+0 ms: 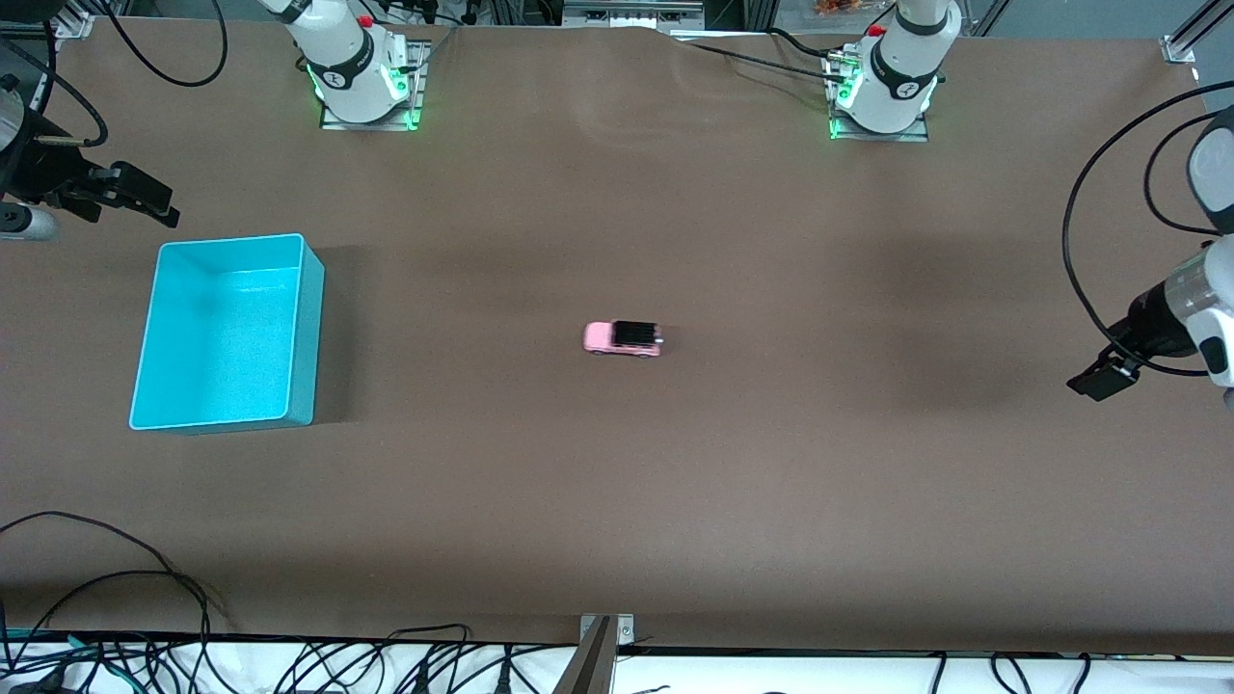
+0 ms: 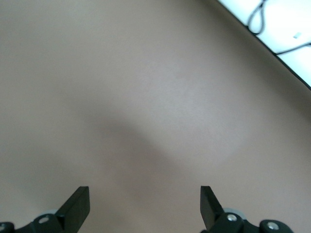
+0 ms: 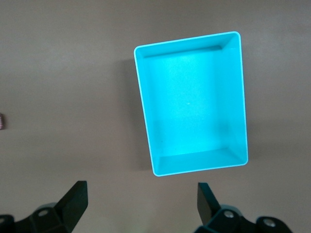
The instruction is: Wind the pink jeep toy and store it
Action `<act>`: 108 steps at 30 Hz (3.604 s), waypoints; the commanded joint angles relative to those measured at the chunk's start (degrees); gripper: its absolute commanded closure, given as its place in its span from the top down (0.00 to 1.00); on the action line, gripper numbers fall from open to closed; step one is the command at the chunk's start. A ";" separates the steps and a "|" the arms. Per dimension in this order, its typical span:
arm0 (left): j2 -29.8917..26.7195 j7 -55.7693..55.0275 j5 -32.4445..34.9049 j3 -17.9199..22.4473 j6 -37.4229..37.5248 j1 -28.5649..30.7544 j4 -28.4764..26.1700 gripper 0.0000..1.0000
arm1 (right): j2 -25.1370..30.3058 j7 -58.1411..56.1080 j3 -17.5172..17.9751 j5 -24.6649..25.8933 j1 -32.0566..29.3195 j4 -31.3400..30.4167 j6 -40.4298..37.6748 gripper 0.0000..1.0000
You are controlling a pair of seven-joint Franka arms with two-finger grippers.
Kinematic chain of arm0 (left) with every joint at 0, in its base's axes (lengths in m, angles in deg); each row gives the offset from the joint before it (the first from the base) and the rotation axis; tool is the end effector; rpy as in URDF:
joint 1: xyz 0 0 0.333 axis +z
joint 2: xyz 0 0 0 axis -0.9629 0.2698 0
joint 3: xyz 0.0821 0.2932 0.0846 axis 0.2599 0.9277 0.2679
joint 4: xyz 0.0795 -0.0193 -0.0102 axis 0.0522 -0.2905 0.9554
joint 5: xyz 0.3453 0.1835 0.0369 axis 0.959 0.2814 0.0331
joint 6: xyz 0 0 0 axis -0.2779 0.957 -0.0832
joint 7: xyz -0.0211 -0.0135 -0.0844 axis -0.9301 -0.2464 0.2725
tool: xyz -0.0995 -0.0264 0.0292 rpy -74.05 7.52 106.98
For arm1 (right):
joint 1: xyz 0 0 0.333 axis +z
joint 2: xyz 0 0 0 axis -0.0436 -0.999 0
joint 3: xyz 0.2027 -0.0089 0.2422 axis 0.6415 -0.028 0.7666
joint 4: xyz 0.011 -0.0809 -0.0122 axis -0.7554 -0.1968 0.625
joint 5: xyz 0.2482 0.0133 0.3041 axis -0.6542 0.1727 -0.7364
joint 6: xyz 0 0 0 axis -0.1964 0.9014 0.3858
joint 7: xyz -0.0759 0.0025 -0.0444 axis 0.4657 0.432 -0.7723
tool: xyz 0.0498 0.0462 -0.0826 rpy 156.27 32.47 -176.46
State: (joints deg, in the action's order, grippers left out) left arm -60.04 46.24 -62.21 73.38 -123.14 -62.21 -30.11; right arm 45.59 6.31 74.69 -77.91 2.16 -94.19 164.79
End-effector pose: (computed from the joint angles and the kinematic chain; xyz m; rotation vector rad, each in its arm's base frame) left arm 0.6409 0.0512 0.5091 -2.8837 -1.1268 -0.0898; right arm 0.5252 -0.0224 0.5795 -3.1327 0.0987 0.0676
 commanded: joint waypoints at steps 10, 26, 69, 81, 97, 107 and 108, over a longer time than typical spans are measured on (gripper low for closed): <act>-0.09 30.95 -5.85 -0.09 7.10 1.48 7.27 1.00 | -0.36 -1.03 0.02 -0.99 -0.19 1.01 -0.89 1.00; -0.18 51.52 -6.91 -0.01 9.65 4.64 7.53 1.00 | -1.94 -1.04 0.20 -0.90 1.57 1.01 -0.02 1.00; -3.52 57.34 -7.09 -0.09 12.29 7.46 6.92 1.00 | -8.36 -0.60 -0.15 -0.47 1.48 5.14 2.27 1.00; -3.52 56.37 -7.00 1.22 12.29 4.04 6.92 1.00 | -9.95 0.28 -0.15 0.06 0.95 0.76 9.02 1.00; -4.66 54.18 -7.18 15.02 12.29 -11.34 6.39 1.00 | -6.60 0.46 0.81 -0.11 0.95 -17.61 25.90 1.00; -4.75 52.94 -9.02 23.72 12.38 -19.52 6.30 1.00 | -6.86 12.91 4.94 -0.46 1.04 -25.71 35.05 1.00; -4.75 53.03 -9.37 24.16 12.38 -19.79 6.30 1.00 | -7.30 15.11 5.38 -0.46 1.04 -25.88 35.23 1.00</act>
State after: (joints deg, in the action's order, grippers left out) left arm -63.66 99.63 -68.81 93.30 -111.52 -78.67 -23.20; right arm 36.93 11.86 77.56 -77.90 3.43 -115.97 196.78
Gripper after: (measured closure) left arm 0.000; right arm 0.000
